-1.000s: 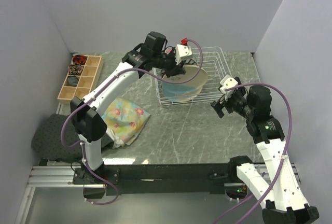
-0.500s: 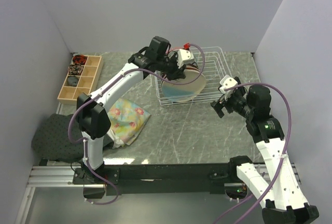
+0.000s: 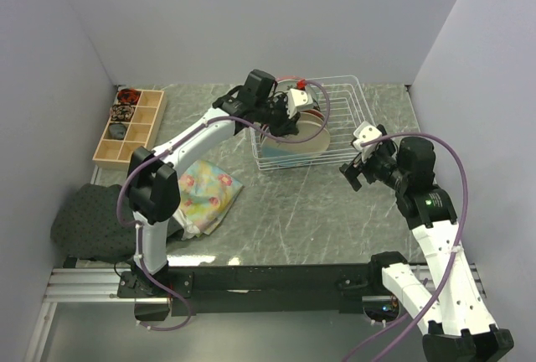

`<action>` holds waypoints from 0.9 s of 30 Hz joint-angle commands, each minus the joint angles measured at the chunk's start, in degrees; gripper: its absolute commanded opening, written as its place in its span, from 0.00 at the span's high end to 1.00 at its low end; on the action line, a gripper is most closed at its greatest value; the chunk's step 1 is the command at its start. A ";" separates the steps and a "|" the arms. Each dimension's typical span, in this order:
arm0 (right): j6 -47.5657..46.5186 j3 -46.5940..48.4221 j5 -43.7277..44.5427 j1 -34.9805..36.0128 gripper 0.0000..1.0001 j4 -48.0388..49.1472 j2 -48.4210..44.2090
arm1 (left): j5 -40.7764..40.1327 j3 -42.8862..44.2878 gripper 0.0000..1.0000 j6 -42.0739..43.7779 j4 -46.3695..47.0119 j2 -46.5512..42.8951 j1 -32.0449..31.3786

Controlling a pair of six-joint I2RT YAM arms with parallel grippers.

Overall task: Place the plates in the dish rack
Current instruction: Insert the plate into the dish rack, then reset the grippers

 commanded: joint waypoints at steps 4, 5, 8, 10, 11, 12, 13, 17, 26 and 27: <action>-0.28 -0.18 -0.85 -0.70 0.00 1.17 0.04 | -0.18 -0.80 0.95 -2.55 7.60 -1.00 -0.49; -0.37 -0.18 -0.77 -0.70 0.00 1.17 0.04 | -0.27 -0.80 0.94 -2.73 7.43 -0.91 -0.49; -0.46 -0.18 -0.94 -0.61 0.00 1.17 0.04 | -0.80 -0.54 0.81 -4.04 7.43 -0.30 -0.49; -0.37 -0.18 -1.03 -0.70 0.00 1.17 0.04 | -0.98 -0.62 0.72 -4.75 7.43 -0.29 -0.49; -0.37 -0.18 -1.12 -0.87 0.00 1.08 0.04 | -1.33 -0.63 0.69 -5.10 7.86 -0.38 -0.58; -0.37 -0.18 -1.12 -0.87 0.00 0.99 0.04 | -1.33 -0.89 0.64 -5.62 8.04 -0.73 -0.49; -0.37 -0.18 -1.20 -0.96 0.00 1.16 0.13 | -1.24 -0.98 0.61 -5.71 8.30 -1.17 -0.58; -0.37 -0.18 -1.29 -0.96 0.00 0.99 0.13 | -1.15 -1.15 0.50 -6.68 9.36 -2.75 -0.49; 0.07 0.17 -2.35 -1.93 0.00 0.46 0.31 | -2.56 -2.03 0.09 -9.40 12.61 -10.30 -0.49; 0.16 0.35 -2.43 -2.10 0.00 0.46 0.22 | -2.65 -3.16 0.04 -9.75 13.31 -11.36 -0.58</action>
